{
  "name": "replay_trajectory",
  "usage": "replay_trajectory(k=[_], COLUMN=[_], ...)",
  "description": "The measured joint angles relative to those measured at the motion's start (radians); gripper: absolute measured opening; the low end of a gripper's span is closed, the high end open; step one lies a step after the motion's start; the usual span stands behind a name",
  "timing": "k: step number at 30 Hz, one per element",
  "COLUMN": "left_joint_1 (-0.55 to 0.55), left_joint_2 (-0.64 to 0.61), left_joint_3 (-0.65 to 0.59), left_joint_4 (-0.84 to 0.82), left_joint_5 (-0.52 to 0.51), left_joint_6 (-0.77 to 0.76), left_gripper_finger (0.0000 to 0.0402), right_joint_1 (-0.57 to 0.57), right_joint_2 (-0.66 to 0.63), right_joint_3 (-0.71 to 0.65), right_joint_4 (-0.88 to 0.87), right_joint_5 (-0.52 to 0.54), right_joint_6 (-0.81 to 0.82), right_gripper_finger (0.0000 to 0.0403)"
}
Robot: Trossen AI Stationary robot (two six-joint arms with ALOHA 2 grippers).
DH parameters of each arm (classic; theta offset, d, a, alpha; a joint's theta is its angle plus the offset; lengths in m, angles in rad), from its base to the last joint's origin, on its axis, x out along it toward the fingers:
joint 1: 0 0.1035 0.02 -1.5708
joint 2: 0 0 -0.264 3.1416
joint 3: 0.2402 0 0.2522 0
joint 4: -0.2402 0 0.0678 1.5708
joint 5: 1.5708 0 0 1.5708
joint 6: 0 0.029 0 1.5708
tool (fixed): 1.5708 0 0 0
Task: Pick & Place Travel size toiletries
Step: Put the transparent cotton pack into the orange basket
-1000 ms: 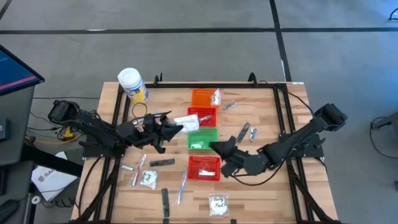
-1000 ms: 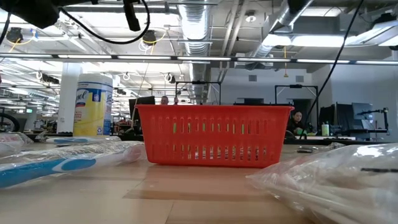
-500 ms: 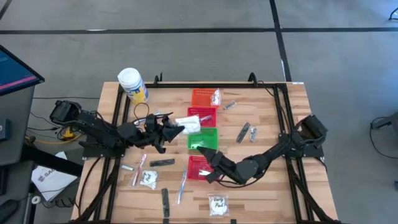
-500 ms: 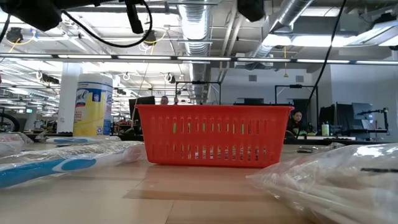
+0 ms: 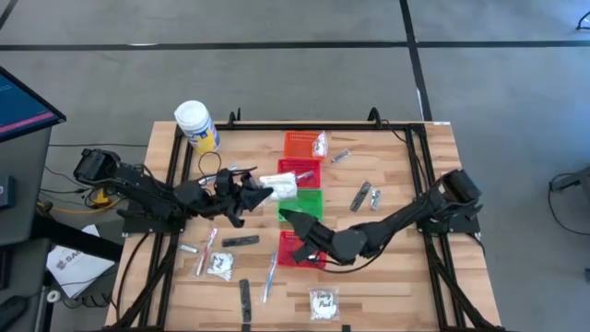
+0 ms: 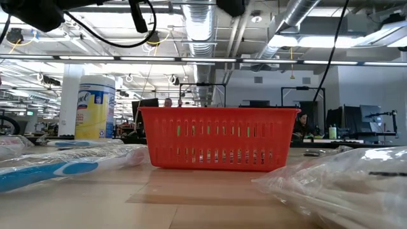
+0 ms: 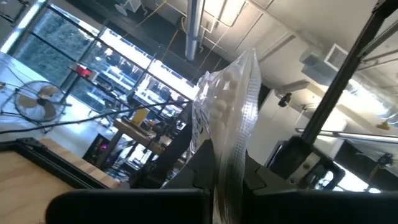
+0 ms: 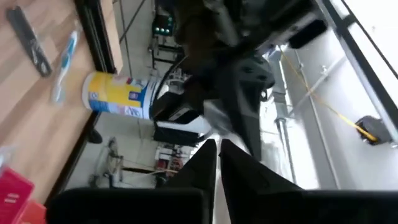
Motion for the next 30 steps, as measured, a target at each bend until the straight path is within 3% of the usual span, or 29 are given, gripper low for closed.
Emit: replay_trajectory(k=[4, 8, 14, 22, 26, 30], left_joint_1=[0.0, -0.002, -0.002, -0.002, -0.001, -0.001], left_joint_2=[-0.001, -0.001, -0.001, -0.001, -0.001, -0.001], left_joint_3=[0.0, 0.0, 0.0, 0.0, 0.0, 0.0], left_joint_4=[0.013, 0.017, 0.021, 0.027, 0.027, 0.026], left_joint_5=[0.022, 0.024, 0.033, 0.051, 0.049, 0.049], left_joint_6=[-0.008, -0.008, -0.012, -0.025, -0.025, -0.022], left_gripper_finger=[0.0004, 0.0003, 0.0004, 0.0004, 0.0003, 0.0004], right_joint_1=[0.023, 0.042, 0.057, -0.025, -0.067, -0.075], right_joint_2=[0.003, 0.004, 0.008, 0.008, 0.008, 0.008], right_joint_3=[0.046, 0.077, 0.078, 0.078, 0.078, 0.078], right_joint_4=[-0.099, -0.133, -0.136, -0.078, -0.051, -0.048], right_joint_5=[0.018, 0.02, 0.043, 0.077, 0.089, 0.093], right_joint_6=[0.027, 0.071, 0.07, 0.051, 0.061, 0.102], right_gripper_finger=[0.0015, 0.0039, 0.012, 0.0227, 0.023, 0.0206])
